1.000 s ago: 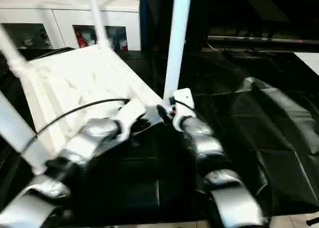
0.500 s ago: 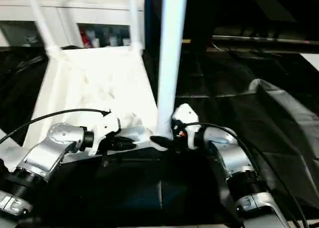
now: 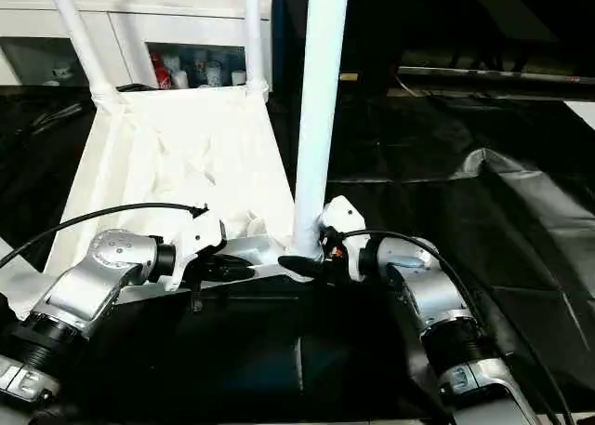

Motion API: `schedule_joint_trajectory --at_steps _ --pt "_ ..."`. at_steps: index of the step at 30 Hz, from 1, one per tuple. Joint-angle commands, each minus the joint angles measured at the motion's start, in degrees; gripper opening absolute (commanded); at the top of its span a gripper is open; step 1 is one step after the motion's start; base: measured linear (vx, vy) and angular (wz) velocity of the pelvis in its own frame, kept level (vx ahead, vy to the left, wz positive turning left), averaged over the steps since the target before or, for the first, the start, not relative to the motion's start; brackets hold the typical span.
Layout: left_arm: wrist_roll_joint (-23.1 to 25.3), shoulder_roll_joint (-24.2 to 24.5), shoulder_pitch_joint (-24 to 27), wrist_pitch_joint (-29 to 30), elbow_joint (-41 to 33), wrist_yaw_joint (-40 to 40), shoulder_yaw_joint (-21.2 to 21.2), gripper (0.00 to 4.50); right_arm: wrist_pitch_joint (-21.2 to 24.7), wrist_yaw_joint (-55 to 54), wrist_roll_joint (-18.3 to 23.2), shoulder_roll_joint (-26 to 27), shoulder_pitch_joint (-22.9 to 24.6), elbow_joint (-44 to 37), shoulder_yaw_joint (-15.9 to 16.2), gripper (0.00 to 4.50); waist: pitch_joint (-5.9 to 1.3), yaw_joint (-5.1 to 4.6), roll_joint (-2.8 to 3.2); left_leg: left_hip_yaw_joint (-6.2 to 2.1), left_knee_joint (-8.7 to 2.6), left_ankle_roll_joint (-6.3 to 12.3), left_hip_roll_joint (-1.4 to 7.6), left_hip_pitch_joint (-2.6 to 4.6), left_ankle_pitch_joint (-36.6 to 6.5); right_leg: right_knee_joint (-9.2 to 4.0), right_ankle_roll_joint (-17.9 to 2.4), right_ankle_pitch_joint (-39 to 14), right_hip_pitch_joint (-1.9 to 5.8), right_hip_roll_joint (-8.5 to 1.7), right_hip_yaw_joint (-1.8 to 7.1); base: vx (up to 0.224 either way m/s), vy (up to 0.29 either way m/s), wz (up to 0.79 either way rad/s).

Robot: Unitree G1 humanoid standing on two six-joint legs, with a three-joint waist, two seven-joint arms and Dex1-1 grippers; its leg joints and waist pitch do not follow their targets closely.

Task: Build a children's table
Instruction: Rotate leg to tighten

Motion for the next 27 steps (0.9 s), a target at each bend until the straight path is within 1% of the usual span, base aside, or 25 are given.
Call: schedule_joint_trajectory --at_steps 1,8,9,10,11,12,13,14,15,16,17,18,19,20,21,22,23,24,25,26,27 --pt "-1.68 -0.55 0.52 -0.16 -1.37 -0.87 0.26 0.00 0.15 0.77 -0.25 -0.10 0.04 -0.60 0.22 2.85 -3.57 -0.06 -0.53 -0.35 -3.80 1.58 1.58 0.71 -13.03 -3.91 -10.91 -14.84 2.55 -3.53 2.44 0.000 0.000 0.00" --pt "-1.64 -0.63 0.78 0.55 -1.62 -0.55 0.16 0.00 0.00 -1.72 -1.36 0.52 0.39 1.30 -0.06 2.72 -3.59 -0.04 -0.49 -0.35 -3.75 1.61 1.51 0.64 -12.57 -3.82 -11.09 -14.29 2.61 -3.50 2.40 0.000 0.000 0.00" --pt "-1.18 -1.31 0.53 1.29 -0.98 0.95 0.27 0.00 0.09 -4.59 -1.85 1.49 0.16 2.98 -0.68 2.72 -3.59 -0.04 -0.11 -0.39 -3.76 1.47 1.51 0.69 -12.84 -3.82 -11.11 -14.48 2.57 -3.52 2.41 0.000 0.000 0.00" --pt "-0.76 -1.89 0.26 1.73 -0.38 2.20 0.36 0.00 0.16 -6.62 -2.18 2.18 -0.03 4.18 -1.13 2.72 -3.47 -0.23 -0.23 -0.36 -3.87 1.08 1.52 0.71 -13.60 -3.98 -11.14 -15.23 2.49 -3.55 2.42 0.000 0.000 0.00" --pt "-0.46 -2.27 0.08 1.90 0.04 3.06 0.42 0.00 0.20 -7.79 -2.37 2.58 -0.13 4.85 -1.38 2.72 -3.43 -0.45 -0.33 -0.44 -3.98 0.55 1.43 0.67 -14.41 -4.12 -10.81 -16.62 2.61 -3.56 2.37 0.000 0.000 0.00" --pt "0.25 -3.60 -0.63 2.14 1.44 5.66 0.69 0.00 0.66 -11.25 -2.50 3.84 -0.55 6.51 -2.30 2.72 -3.38 -0.60 -0.36 -0.51 -4.00 0.34 1.38 0.76 -15.39 -4.36 -10.27 -18.43 2.59 -3.58 2.33 0.000 0.000 0.00" --pt "1.05 -5.11 -1.44 2.40 3.01 8.60 1.01 0.00 1.19 -15.17 -2.61 5.28 -1.03 8.39 -3.36 2.72 -3.22 -0.88 -0.28 -0.36 -3.98 0.29 1.29 0.81 -15.99 -4.55 -10.07 -19.62 2.26 -3.48 2.40 0.000 0.000 0.00" --pt "1.83 -6.93 -2.50 2.72 4.82 12.04 1.43 0.00 1.89 -19.74 -2.41 6.98 -1.73 10.34 -4.81 2.72 -3.02 -0.97 -0.18 -0.43 -4.08 -0.12 1.29 1.12 -17.15 -4.89 -9.80 -21.67 2.07 -3.52 2.38 0.000 0.000 0.00" --pt "2.50 -9.07 -3.76 3.61 6.77 15.91 1.98 0.00 2.31 -26.07 -2.50 8.89 -2.76 12.61 -6.48 2.72 -3.04 -1.43 -0.34 -0.67 -4.12 -1.33 1.04 1.27 -18.23 -5.25 -8.55 -26.10 2.16 -3.61 2.18 0.000 0.000 0.00" --pt "3.19 -10.99 -4.95 4.20 8.59 19.49 2.38 0.00 2.83 -31.58 -2.08 10.62 -3.74 14.50 -8.30 2.72 -3.13 -1.41 -0.33 -0.79 -4.09 -1.54 1.11 1.28 -18.31 -5.30 -8.14 -26.91 2.21 -3.79 2.15 0.000 0.000 0.00" --pt "3.58 -12.08 -5.62 4.51 9.64 21.51 2.59 0.00 3.07 -34.66 -1.85 11.57 -4.31 15.55 -9.37 2.71 -3.04 -1.46 0.00 -0.83 -4.04 -1.62 1.05 1.41 -18.90 -5.60 -7.42 -28.51 1.98 -3.83 2.11 0.000 0.000 0.00" --pt "3.83 -13.52 -6.41 5.11 10.69 24.11 3.01 0.00 3.23 -37.31 -1.86 12.49 -4.90 16.39 -9.95 2.71 -3.11 -1.44 -0.28 -0.83 -3.98 -1.27 1.01 1.42 -19.36 -5.87 -6.70 -29.30 1.93 -3.82 2.05 0.000 0.000 0.00" --pt "4.38 -16.49 -7.96 5.90 12.65 28.87 3.51 0.00 3.83 -42.60 -2.64 14.18 -6.31 18.29 -10.28 2.71 -3.03 -1.44 -0.14 -0.77 -4.00 -1.19 0.97 1.39 -19.37 -5.96 -6.48 -29.49 1.85 -3.76 2.09 0.000 0.000 0.00" --pt "4.85 -18.36 -8.93 6.09 13.98 32.31 3.83 0.00 3.84 -44.88 -3.64 15.02 -7.25 19.51 -9.71 2.71 -2.98 -1.71 0.02 -0.78 -3.92 -1.53 0.88 1.68 -20.23 -6.07 -6.34 -30.24 1.50 -3.48 1.93 0.000 0.000 0.00" --pt "5.07 -19.68 -9.57 6.11 14.88 34.53 4.08 0.00 3.52 -46.22 -4.45 15.58 -7.91 20.37 -9.15 2.71 -3.13 -1.43 -0.14 -0.80 -3.84 -1.42 0.84 1.90 -20.65 -6.22 -6.02 -30.26 1.54 -3.56 1.83 0.000 0.000 0.00" --pt "5.10 -20.78 -9.95 6.39 15.39 35.03 4.09 0.00 2.60 -47.15 -5.51 15.98 -8.61 21.32 -8.51 2.71 -3.19 -1.39 -0.06 -0.77 -3.85 -1.17 0.85 1.76 -20.42 -6.22 -5.95 -29.78 1.57 -3.61 1.89 0.000 0.000 0.00" --pt "5.26 -21.56 -10.19 6.79 15.74 35.52 4.08 0.00 1.74 -47.39 -6.19 16.31 -9.13 21.98 -8.06 2.71 -3.39 -1.25 -0.05 -0.76 -3.92 -0.82 0.94 1.46 -19.30 -6.05 -6.20 -27.52 1.82 -3.65 1.91 0.000 0.000 0.00" --pt "5.44 -22.11 -10.43 7.02 16.15 35.79 4.11 0.00 1.12 -47.81 -6.70 16.63 -9.59 22.68 -7.95 2.71 -3.49 -1.24 -0.23 -0.76 -3.98 -0.23 0.91 0.96 -17.94 -5.69 -6.55 -24.79 2.14 -3.57 1.95 0.000 0.000 0.00" --pt "6.16 -22.21 -10.65 7.01 16.62 35.89 3.62 0.00 0.64 -47.51 -6.92 16.79 -10.01 23.15 -7.89 2.71 -3.55 -1.17 -0.21 -0.74 -3.97 0.12 0.86 0.80 -17.23 -5.56 -6.70 -23.64 2.26 -3.57 1.95 0.000 0.000 0.00" --pt "6.72 -22.19 -10.84 6.77 17.09 36.18 3.34 0.00 0.18 -47.33 -6.94 16.95 -10.39 23.65 -8.10 2.71 -3.69 -1.05 -0.19 -0.62 -3.85 0.76 0.90 0.74 -16.12 -5.31 -7.17 -21.43 2.22 -3.60 2.06 0.000 0.000 0.00" --pt "7.14 -21.96 -10.96 6.32 17.42 36.12 3.05 0.00 -0.31 -46.62 -6.29 17.08 -10.65 23.89 -8.74 2.71 -3.77 -1.04 -0.10 -0.57 -3.81 1.29 0.86 0.59 -15.27 -5.12 -7.70 -19.94 2.37 -3.59 2.06 0.000 0.000 0.00"
